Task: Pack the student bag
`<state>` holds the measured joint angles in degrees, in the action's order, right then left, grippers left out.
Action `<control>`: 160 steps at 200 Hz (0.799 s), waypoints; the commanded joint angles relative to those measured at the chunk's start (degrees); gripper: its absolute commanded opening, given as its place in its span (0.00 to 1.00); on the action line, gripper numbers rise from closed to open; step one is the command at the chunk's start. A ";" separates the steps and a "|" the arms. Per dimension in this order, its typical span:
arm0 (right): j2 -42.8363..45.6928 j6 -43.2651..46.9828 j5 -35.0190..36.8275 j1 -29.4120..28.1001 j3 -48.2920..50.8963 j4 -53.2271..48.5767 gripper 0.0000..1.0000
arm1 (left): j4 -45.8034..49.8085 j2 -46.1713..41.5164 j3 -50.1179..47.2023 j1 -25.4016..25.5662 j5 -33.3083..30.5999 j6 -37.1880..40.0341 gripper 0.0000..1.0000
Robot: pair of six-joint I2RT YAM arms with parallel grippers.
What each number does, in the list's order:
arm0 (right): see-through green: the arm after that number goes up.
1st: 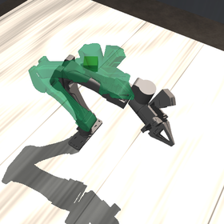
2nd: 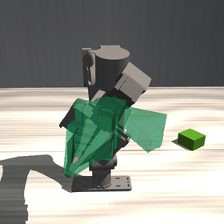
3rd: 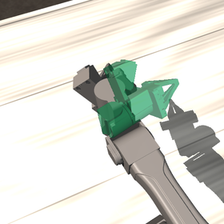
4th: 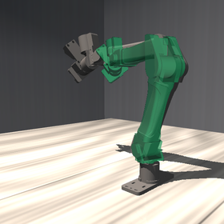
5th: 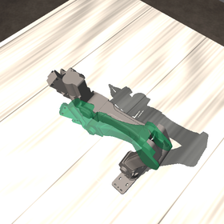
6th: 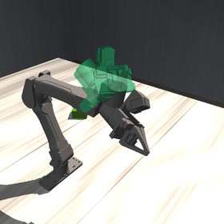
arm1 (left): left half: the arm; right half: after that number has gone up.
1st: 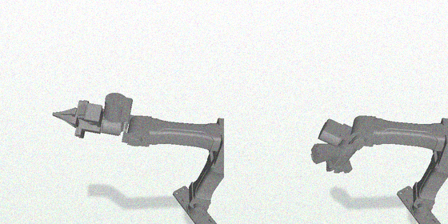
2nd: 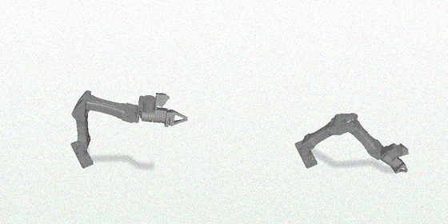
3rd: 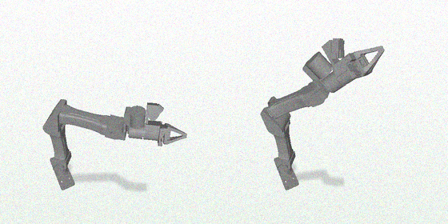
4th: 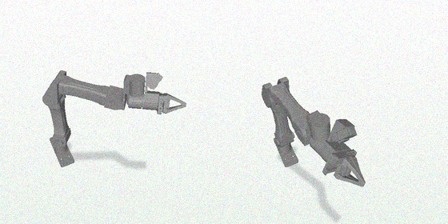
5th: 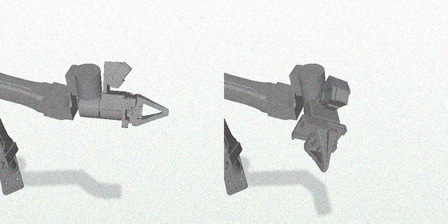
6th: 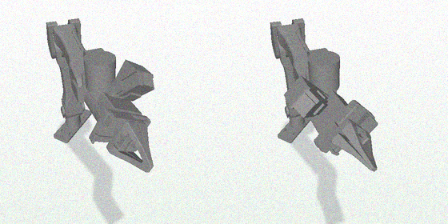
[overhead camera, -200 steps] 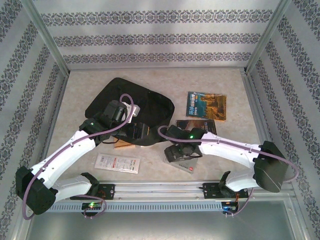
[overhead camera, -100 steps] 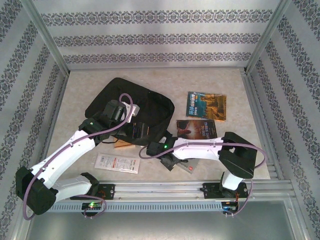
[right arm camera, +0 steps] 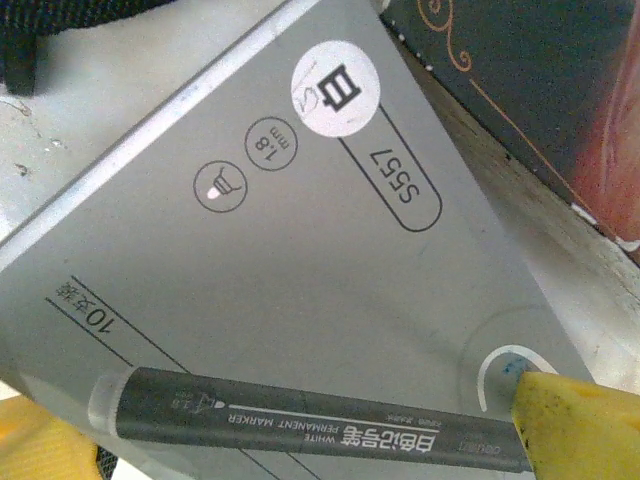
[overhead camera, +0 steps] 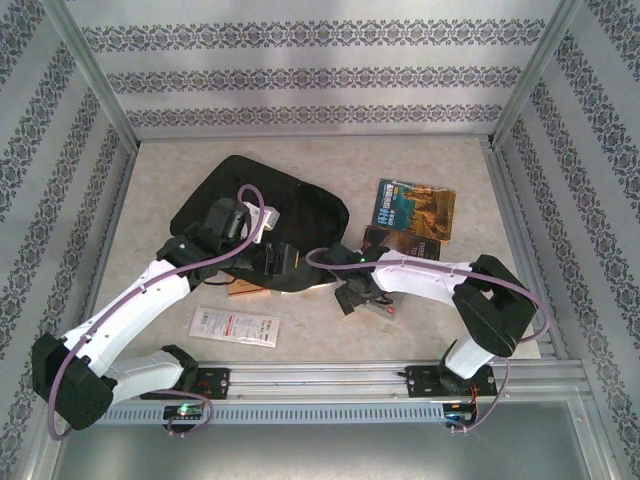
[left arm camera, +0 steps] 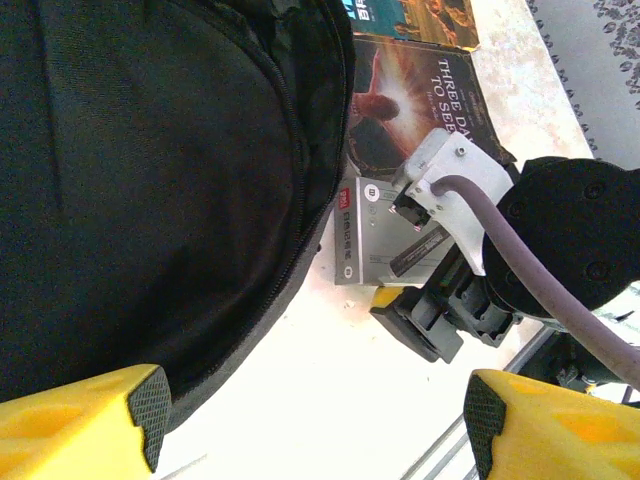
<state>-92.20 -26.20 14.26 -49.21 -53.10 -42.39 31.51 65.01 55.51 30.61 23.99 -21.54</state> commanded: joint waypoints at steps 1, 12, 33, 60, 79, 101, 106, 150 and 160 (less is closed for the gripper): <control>0.09 -2.04 -4.41 0.93 2.17 0.99 0.98 | -2.56 0.38 -0.83 -0.90 1.98 -1.01 0.78; -0.08 -2.92 -5.90 1.05 2.30 1.08 0.98 | -2.59 0.50 -0.80 -0.89 2.34 -1.14 0.78; 1.59 -6.88 -12.32 0.72 2.83 2.10 0.98 | -2.59 0.55 -0.75 -0.97 2.57 -1.33 0.78; 6.64 -18.80 -16.95 0.43 3.82 2.45 0.98 | -3.28 0.57 -0.91 -0.94 3.07 -1.90 0.78; 8.59 -29.02 -17.28 0.35 3.08 0.34 0.97 | -4.01 0.81 -1.33 -1.03 3.34 -2.42 0.78; 8.12 -33.70 -20.42 0.14 0.32 -2.34 0.98 | -4.22 1.07 -1.54 -1.07 3.57 -2.55 0.78; 8.23 -33.18 -20.72 -0.17 -0.52 -3.08 0.97 | -4.17 1.04 -1.54 -1.07 3.54 -2.51 0.78; 14.66 -15.88 -16.92 -7.12 -4.72 -8.16 0.98 | -2.59 0.21 -0.49 -1.21 3.56 -1.74 0.79; 15.60 -11.16 -14.32 -7.47 -4.91 -10.37 0.98 | -2.59 0.06 -0.40 -1.26 3.69 -1.73 0.79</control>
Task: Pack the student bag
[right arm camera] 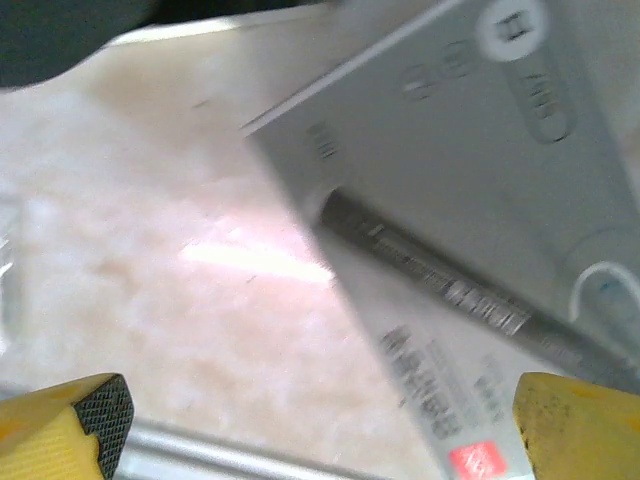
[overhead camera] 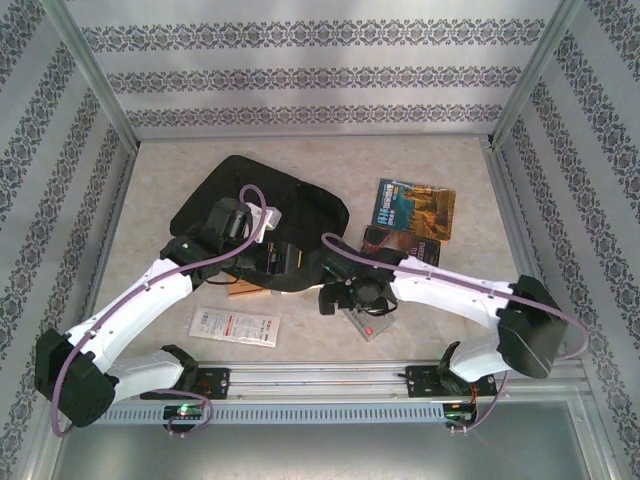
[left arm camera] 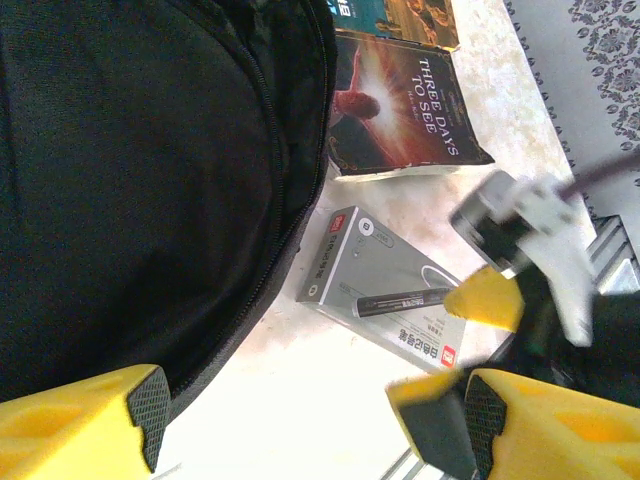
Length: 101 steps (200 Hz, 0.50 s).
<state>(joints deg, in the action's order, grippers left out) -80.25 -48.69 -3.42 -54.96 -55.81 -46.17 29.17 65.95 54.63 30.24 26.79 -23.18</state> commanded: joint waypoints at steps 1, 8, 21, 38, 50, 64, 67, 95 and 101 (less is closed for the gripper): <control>3.67 11.73 3.61 -1.73 -2.24 -6.79 0.98 | -0.30 -0.85 0.47 -0.88 0.90 -0.10 0.79; 3.79 14.68 5.72 -1.75 -2.57 -8.40 0.98 | -0.42 -0.83 0.50 -0.97 0.93 -0.07 0.79; 2.95 20.54 10.86 -1.98 -2.81 -10.22 0.98 | -0.82 -0.74 0.32 -1.01 1.17 -0.11 0.79; -0.87 24.26 18.90 -1.94 -3.90 -11.76 0.98 | -1.71 -0.39 -0.09 -1.06 1.61 -0.20 0.79; -3.27 25.50 21.51 -1.37 -3.64 -10.54 0.98 | -2.16 -0.23 -0.31 -1.04 1.85 -0.39 0.79; -4.87 27.21 17.02 0.19 -2.71 -6.84 0.98 | -2.45 -0.09 -0.57 -1.01 2.35 -0.42 0.79; -5.23 27.70 15.80 0.47 -2.48 -6.03 0.98 | -2.46 -0.08 -0.58 -0.99 2.45 -0.42 0.79; -7.72 30.38 10.07 2.40 -1.75 -3.22 0.98 | -1.49 0.14 -0.19 -1.14 2.99 0.35 0.79; -7.85 30.61 9.32 3.02 -1.52 -2.67 0.98 | -1.48 0.09 -0.23 -1.21 3.04 0.50 0.79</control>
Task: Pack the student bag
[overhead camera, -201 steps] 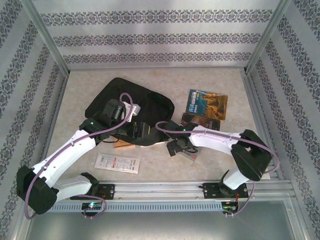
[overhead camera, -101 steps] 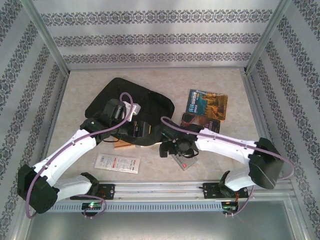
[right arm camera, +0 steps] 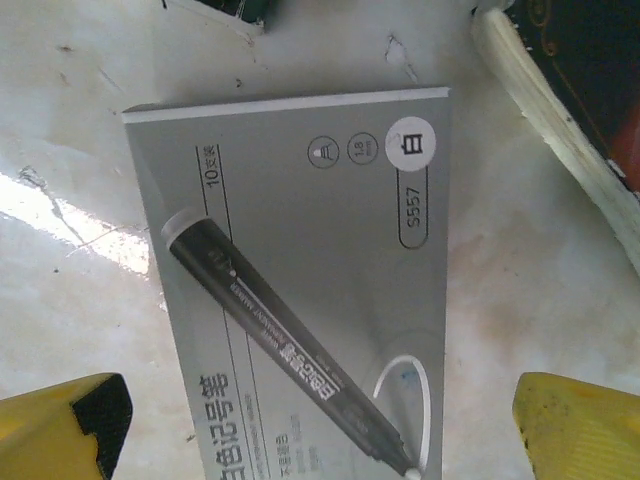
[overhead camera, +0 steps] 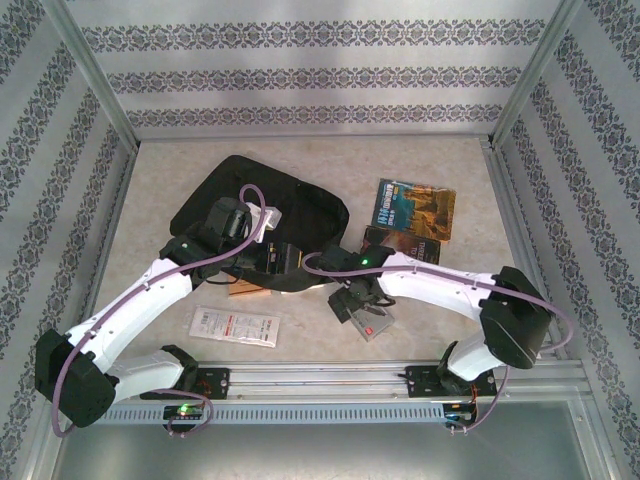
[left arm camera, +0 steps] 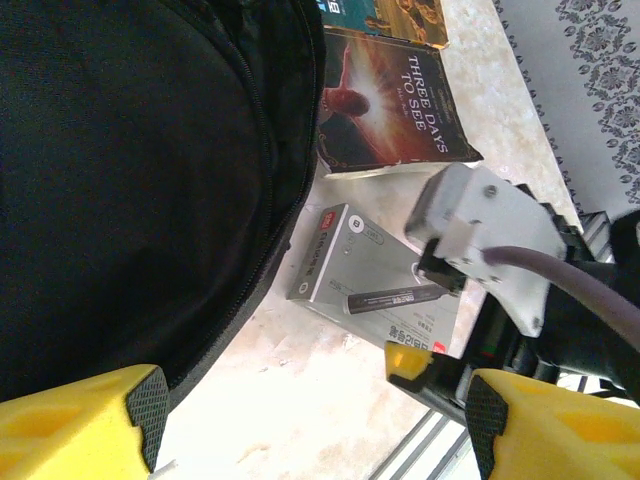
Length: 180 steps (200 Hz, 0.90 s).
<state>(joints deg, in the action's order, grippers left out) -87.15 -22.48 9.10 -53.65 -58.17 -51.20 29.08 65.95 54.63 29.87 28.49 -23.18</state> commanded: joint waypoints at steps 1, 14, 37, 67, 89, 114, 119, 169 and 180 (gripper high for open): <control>-0.97 4.43 -3.34 1.84 0.85 2.43 0.98 | -1.40 0.07 -0.23 -0.81 1.32 0.50 0.79; -1.10 4.97 -4.98 3.17 1.24 3.03 0.98 | -1.47 0.07 -0.31 -0.85 1.68 0.52 0.79; -1.72 5.50 -7.01 4.34 1.50 3.33 0.98 | -1.83 0.09 -0.51 -0.91 2.09 0.51 0.79; -3.88 5.28 -8.29 4.20 1.86 3.34 0.98 | -2.26 0.22 -0.93 -1.12 2.37 0.59 0.79; -4.42 4.39 -6.72 4.12 2.48 3.55 0.98 | -2.58 0.43 -1.11 -1.21 2.74 0.54 0.79; -5.02 3.42 -4.60 4.17 2.92 3.52 0.98 | -2.89 0.69 -1.28 -1.30 3.12 0.50 0.79; -5.27 3.39 -4.36 4.09 2.94 3.53 0.98 | -2.97 0.78 -1.28 -1.29 3.22 0.46 0.79; -10.25 2.82 -5.76 2.55 2.67 5.82 0.98 | -3.41 0.84 -1.94 -1.43 3.24 0.37 0.79; -10.97 2.54 -5.55 2.11 2.53 6.19 0.98 | -3.42 0.89 -1.98 -1.47 3.28 0.24 0.79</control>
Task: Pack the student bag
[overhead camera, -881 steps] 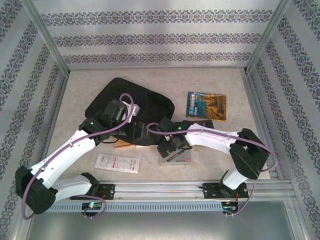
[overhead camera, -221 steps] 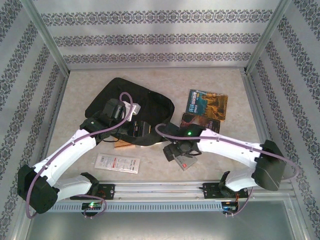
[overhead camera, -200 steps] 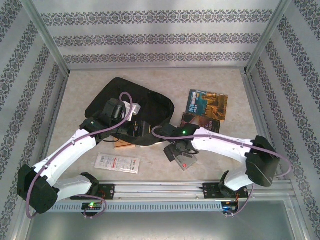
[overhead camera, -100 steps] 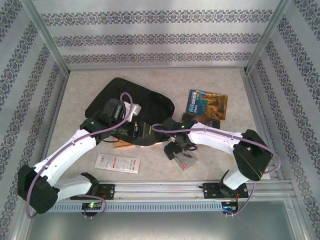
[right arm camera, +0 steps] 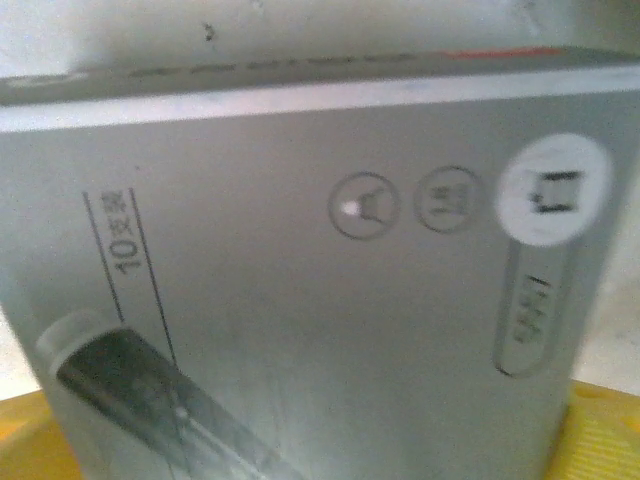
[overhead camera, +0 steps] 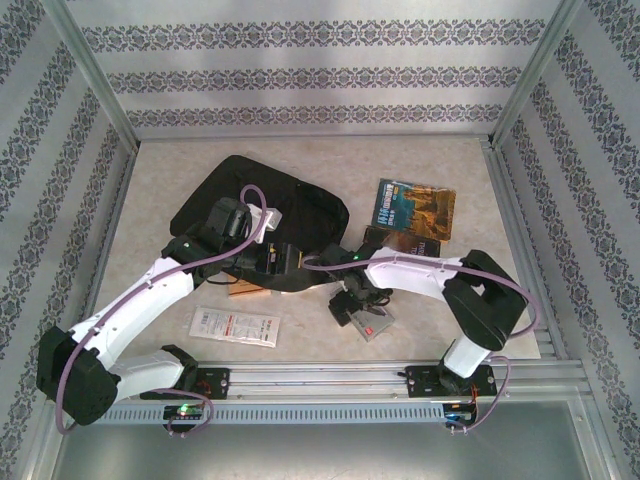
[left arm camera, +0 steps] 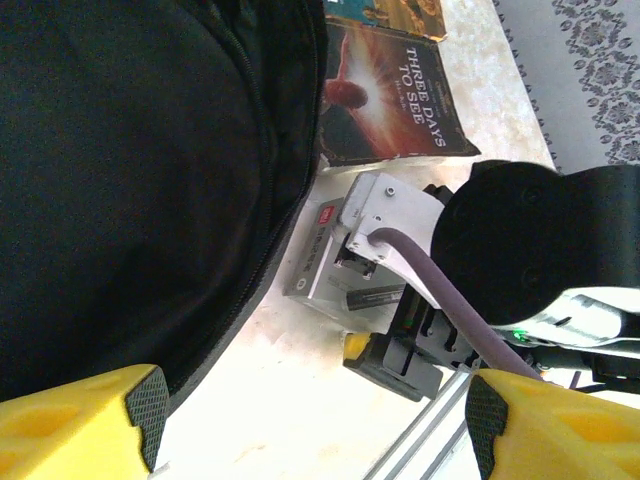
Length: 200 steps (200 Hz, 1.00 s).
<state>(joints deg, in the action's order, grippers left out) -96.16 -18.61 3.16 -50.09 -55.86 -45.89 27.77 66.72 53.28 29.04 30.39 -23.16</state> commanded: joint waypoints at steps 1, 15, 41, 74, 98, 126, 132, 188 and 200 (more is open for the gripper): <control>-1.99 -1.33 0.38 -1.48 0.22 0.93 0.98 | -2.06 0.06 -0.54 -0.65 1.31 0.22 0.79; -1.35 -1.66 0.62 -1.77 0.35 1.29 0.94 | -1.77 -0.07 -0.26 -0.67 1.10 0.11 0.79; 3.42 -2.15 0.71 -1.86 1.43 1.35 0.75 | -0.58 -0.83 1.22 -0.74 -0.02 -0.37 0.80; 10.77 -2.04 0.27 -1.86 2.06 0.19 0.65 | 0.87 -2.77 3.54 -0.77 -2.54 -2.87 0.80; 18.22 -1.57 -1.42 -1.86 2.71 1.82 0.66 | -0.96 -3.23 3.79 -0.74 -0.51 -7.17 0.80; 25.01 -0.68 -2.67 -1.86 2.48 4.41 0.69 | -9.28 -1.15 0.93 -0.65 7.82 -15.36 0.85; 25.96 -0.32 -3.05 -1.86 2.33 4.87 0.69 | -11.87 -0.70 -0.03 -0.50 9.45 -16.98 0.86; 29.31 0.68 -5.86 -2.03 1.44 8.22 0.70 | -20.04 2.93 -2.95 3.15 11.30 -22.33 0.84; 29.90 0.51 -6.32 -2.03 1.57 9.11 0.70 | -21.74 3.57 -3.57 3.60 11.42 -23.35 0.83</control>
<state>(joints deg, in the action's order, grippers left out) -68.36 -19.03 -1.15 -51.55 -53.45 -39.97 13.23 69.54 50.74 31.46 39.75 -42.35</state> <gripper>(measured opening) 0.699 0.840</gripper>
